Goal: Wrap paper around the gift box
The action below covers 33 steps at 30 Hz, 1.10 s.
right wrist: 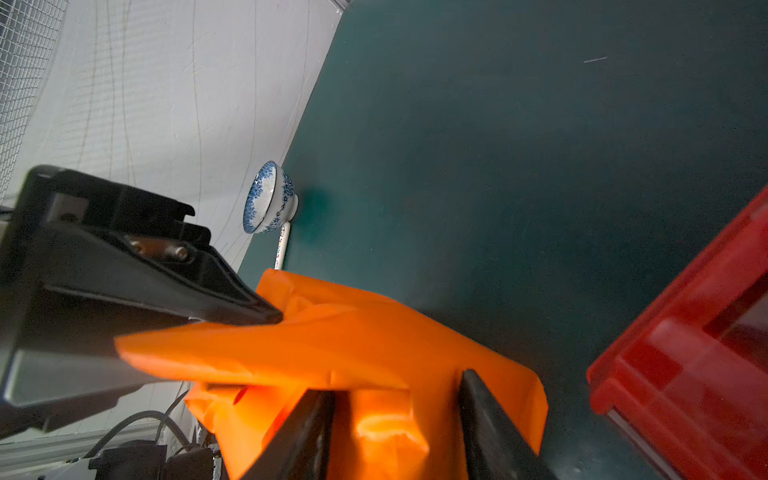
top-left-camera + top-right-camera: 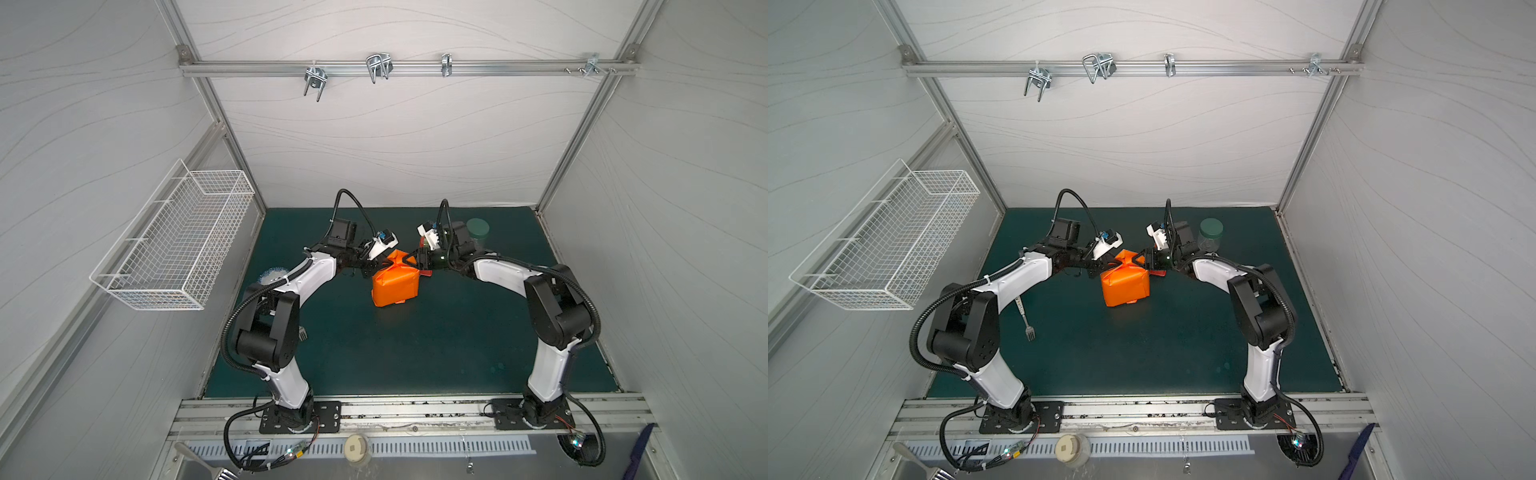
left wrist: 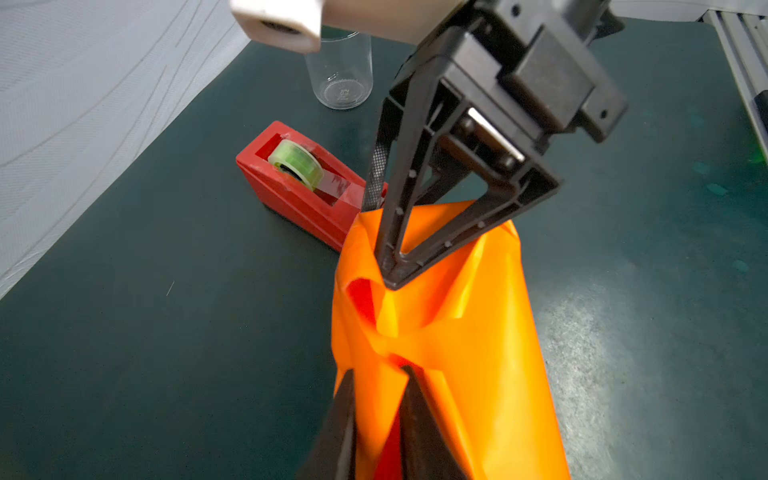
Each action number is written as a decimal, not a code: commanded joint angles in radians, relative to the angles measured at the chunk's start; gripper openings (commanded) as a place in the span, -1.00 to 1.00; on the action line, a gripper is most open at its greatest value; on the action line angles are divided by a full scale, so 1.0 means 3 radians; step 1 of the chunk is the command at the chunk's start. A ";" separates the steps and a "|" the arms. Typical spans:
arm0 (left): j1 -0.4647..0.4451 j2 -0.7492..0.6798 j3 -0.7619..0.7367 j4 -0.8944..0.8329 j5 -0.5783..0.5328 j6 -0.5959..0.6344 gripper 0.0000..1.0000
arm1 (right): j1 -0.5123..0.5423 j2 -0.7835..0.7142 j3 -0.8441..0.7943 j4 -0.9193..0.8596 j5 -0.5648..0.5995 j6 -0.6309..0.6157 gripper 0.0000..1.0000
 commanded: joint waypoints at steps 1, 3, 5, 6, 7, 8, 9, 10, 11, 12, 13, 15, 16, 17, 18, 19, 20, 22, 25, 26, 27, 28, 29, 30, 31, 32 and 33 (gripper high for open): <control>-0.0037 -0.0107 0.0001 0.0105 0.0209 0.0112 -0.67 | 0.0021 0.0050 -0.0142 -0.0268 0.0145 -0.0040 -0.02; -0.0044 -0.0102 0.0014 0.0033 0.0192 0.0166 -0.75 | 0.0025 0.0052 -0.0144 -0.0268 0.0145 -0.0036 -0.02; -0.0061 -0.0115 0.0011 -0.0050 0.0155 0.0221 -0.83 | 0.0024 0.0047 -0.0144 -0.0269 0.0154 -0.0033 -0.01; -0.0071 -0.0121 0.0000 -0.0084 0.0133 0.0264 -0.88 | 0.0026 0.0044 -0.0141 -0.0279 0.0160 -0.0029 -0.01; -0.0083 -0.0123 -0.0006 -0.0111 0.0113 0.0297 -0.91 | 0.0026 0.0038 -0.0143 -0.0277 0.0162 -0.0025 -0.01; -0.0096 -0.0120 -0.0011 -0.0146 0.0074 0.0334 -0.94 | 0.0024 0.0032 -0.0140 -0.0278 0.0166 -0.0020 -0.02; -0.0112 -0.0116 -0.0007 -0.0188 0.0036 0.0371 -0.96 | 0.0022 0.0022 -0.0139 -0.0277 0.0175 -0.0011 -0.01; -0.0123 -0.0111 -0.0002 -0.0230 0.0010 0.0392 -0.98 | 0.0021 0.0013 -0.0143 -0.0284 0.0177 -0.0005 -0.01; -0.0128 -0.0107 0.0003 -0.0284 -0.0016 0.0418 -1.00 | 0.0012 0.0000 -0.0139 -0.0284 0.0185 0.0003 -0.01; -0.0139 -0.0105 0.0004 -0.0320 -0.0039 0.0439 -1.00 | 0.0011 -0.0021 -0.0144 -0.0284 0.0191 0.0016 -0.01; -0.0145 -0.0108 -0.0005 -0.0340 -0.0057 0.0451 -1.00 | 0.0004 -0.0029 -0.0148 -0.0284 0.0195 0.0025 0.00; -0.0157 -0.0117 -0.0016 -0.0367 -0.0079 0.0471 -1.00 | -0.0004 -0.0068 -0.0147 -0.0289 0.0202 0.0041 0.00; -0.0161 -0.0121 -0.0014 -0.0387 -0.0081 0.0490 -1.00 | -0.0007 -0.0089 -0.0148 -0.0289 0.0202 0.0047 0.01; -0.0169 -0.0113 -0.0017 -0.0418 -0.0098 0.0503 -1.00 | -0.0014 -0.0113 -0.0146 -0.0297 0.0190 0.0058 0.02; -0.0179 -0.0110 -0.0010 -0.0446 -0.0137 0.0518 -0.99 | -0.0023 -0.0148 -0.0149 -0.0304 0.0182 0.0062 0.02; -0.0186 -0.0104 -0.0016 -0.0455 -0.0167 0.0524 -0.99 | -0.0037 -0.0181 -0.0154 -0.0309 0.0168 0.0064 0.03; -0.0192 -0.0102 -0.0009 -0.0460 -0.0194 0.0523 -0.98 | -0.0053 -0.0228 -0.0162 -0.0316 0.0148 0.0079 0.04; -0.0201 -0.0093 -0.0007 -0.0506 -0.0201 0.0544 -0.97 | -0.0089 -0.0314 -0.0178 -0.0312 0.0086 0.0111 0.06; -0.0212 -0.0086 -0.0015 -0.0504 -0.0229 0.0553 -0.96 | -0.0117 -0.0454 -0.0197 -0.0334 0.0028 0.0138 0.08; -0.0212 -0.0082 -0.0020 -0.0501 -0.0234 0.0557 -0.96 | -0.0122 -0.0487 -0.0195 -0.0352 0.0014 0.0138 0.08; -0.0212 -0.0069 -0.0022 -0.0498 -0.0252 0.0558 -0.96 | -0.0122 -0.0526 -0.0200 -0.0361 0.0002 0.0144 0.09; -0.0212 -0.0056 -0.0013 -0.0511 -0.0259 0.0559 -0.96 | -0.0128 -0.0558 -0.0205 -0.0366 -0.0007 0.0160 0.10; -0.0212 -0.0051 -0.0007 -0.0528 -0.0262 0.0558 -0.96 | -0.0127 -0.0583 -0.0208 -0.0361 -0.0013 0.0172 0.11; -0.0217 -0.0047 -0.0002 -0.0534 -0.0260 0.0563 -0.95 | -0.0130 -0.0602 -0.0206 -0.0356 -0.0023 0.0192 0.11; -0.0218 -0.0051 -0.0004 -0.0540 -0.0264 0.0576 -0.95 | -0.0127 -0.0612 -0.0201 -0.0348 -0.0023 0.0220 0.12; -0.0223 -0.0055 -0.0007 -0.0543 -0.0264 0.0575 -0.94 | -0.0127 -0.0604 -0.0179 -0.0333 -0.0021 0.0246 0.14; -0.0223 -0.0053 -0.0008 -0.0546 -0.0269 0.0586 -0.93 | -0.0122 -0.0583 -0.0144 -0.0329 -0.0018 0.0283 0.15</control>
